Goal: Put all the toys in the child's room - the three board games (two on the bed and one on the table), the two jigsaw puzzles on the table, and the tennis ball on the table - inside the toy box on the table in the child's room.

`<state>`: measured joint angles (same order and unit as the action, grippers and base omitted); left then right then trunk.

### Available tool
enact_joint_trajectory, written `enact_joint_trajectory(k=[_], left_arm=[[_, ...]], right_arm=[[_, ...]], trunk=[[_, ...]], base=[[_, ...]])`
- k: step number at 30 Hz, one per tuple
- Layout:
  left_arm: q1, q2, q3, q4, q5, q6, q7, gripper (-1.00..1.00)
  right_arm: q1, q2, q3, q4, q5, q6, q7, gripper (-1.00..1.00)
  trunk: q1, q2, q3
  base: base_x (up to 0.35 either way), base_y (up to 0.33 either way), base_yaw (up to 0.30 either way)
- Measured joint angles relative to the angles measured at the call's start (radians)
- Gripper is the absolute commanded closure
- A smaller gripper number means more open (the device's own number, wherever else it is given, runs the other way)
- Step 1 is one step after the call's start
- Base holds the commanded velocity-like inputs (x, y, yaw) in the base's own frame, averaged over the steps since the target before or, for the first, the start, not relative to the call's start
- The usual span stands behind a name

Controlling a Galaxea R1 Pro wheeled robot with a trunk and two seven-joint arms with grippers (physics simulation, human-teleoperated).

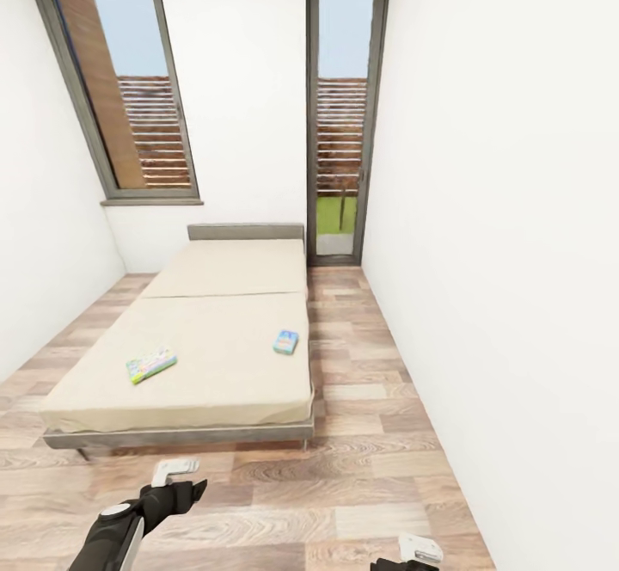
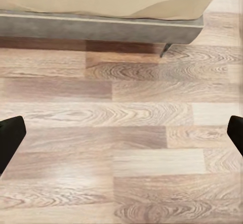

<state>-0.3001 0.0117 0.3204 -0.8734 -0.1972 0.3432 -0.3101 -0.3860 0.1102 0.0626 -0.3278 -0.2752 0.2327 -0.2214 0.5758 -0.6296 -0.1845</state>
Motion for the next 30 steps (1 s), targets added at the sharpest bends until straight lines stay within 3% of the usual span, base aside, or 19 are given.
enact_joint_trajectory(k=[8,21,25,30], left_arm=[[0.000,0.000,0.002,0.000,0.000,0.001,-0.001,-1.00],[-0.001,0.002,0.007,-0.012,0.008,0.017,-0.011,-1.00],[-0.002,0.003,0.011,-0.019,0.011,0.035,-0.012,-1.00],[-0.003,0.004,0.012,-0.054,0.012,0.091,-0.014,-1.00]], right_arm=[[0.000,0.001,0.003,0.000,0.002,-0.001,0.000,-1.00],[0.001,0.001,0.005,0.001,0.001,-0.050,0.000,-1.00],[0.001,0.001,0.005,0.000,0.002,-0.051,0.000,-1.00],[0.001,0.001,0.005,0.000,0.002,-0.051,0.000,-1.00]], trunk=[[0.000,0.000,-0.006],[0.000,0.000,-0.007],[0.000,0.000,-0.007],[-0.019,0.035,0.009]], base=[[0.226,-0.035,-0.095],[0.014,-0.005,-0.004],[0.000,0.000,0.000],[0.000,0.000,0.000]])
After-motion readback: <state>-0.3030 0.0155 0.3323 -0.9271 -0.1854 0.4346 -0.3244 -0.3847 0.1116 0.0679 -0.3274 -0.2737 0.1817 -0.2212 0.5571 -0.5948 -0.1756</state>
